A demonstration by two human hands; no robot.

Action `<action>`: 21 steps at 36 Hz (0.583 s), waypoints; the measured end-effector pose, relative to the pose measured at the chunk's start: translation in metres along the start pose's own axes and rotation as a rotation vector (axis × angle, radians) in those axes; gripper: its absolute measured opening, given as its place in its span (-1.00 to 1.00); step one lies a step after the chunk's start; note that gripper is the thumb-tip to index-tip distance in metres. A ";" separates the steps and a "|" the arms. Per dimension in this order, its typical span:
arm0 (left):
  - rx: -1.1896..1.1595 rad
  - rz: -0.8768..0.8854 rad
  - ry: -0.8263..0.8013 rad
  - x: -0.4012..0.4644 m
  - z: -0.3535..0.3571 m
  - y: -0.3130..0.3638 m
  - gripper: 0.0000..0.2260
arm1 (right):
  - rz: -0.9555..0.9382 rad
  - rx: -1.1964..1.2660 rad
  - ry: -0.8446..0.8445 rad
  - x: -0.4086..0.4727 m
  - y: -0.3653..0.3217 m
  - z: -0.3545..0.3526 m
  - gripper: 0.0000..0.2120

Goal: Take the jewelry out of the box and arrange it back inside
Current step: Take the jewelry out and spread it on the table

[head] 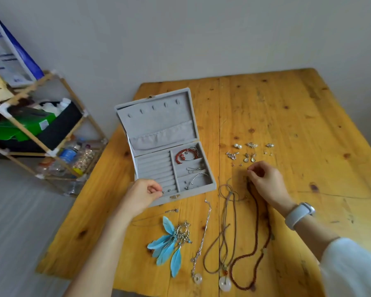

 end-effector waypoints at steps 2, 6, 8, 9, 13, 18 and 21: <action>0.032 -0.046 -0.005 0.002 -0.002 -0.002 -0.98 | -0.004 -0.023 -0.011 -0.002 0.002 0.003 -0.95; 0.107 -0.122 -0.070 0.008 -0.004 -0.005 -0.92 | -0.033 -0.058 0.000 -0.004 0.004 0.004 -0.94; 0.164 -0.143 -0.106 0.011 -0.003 -0.003 -0.91 | -0.056 -0.075 0.016 -0.005 0.005 0.003 -0.93; 0.185 -0.150 -0.112 0.011 -0.003 -0.003 -0.91 | -0.071 -0.085 0.024 -0.006 0.005 0.003 -0.93; 0.173 -0.172 -0.105 0.009 -0.003 -0.002 -0.95 | -0.137 -0.132 0.078 -0.008 0.005 0.005 -0.92; 0.064 -0.241 -0.080 0.006 -0.003 -0.007 -0.87 | -0.220 -0.220 0.140 -0.009 0.004 0.007 -0.92; 0.078 -0.238 -0.094 0.006 -0.001 -0.007 -0.88 | -0.286 -0.326 0.187 -0.011 0.002 0.010 -0.92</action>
Point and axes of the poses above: each hand's wrist, its own x-axis towards the middle knuckle, its own z-axis out of the palm, y = z × x, the point moved 6 cm from there along x, towards the middle knuckle, and after that the axes turned 15 degrees about z, right-handed, at the moved point
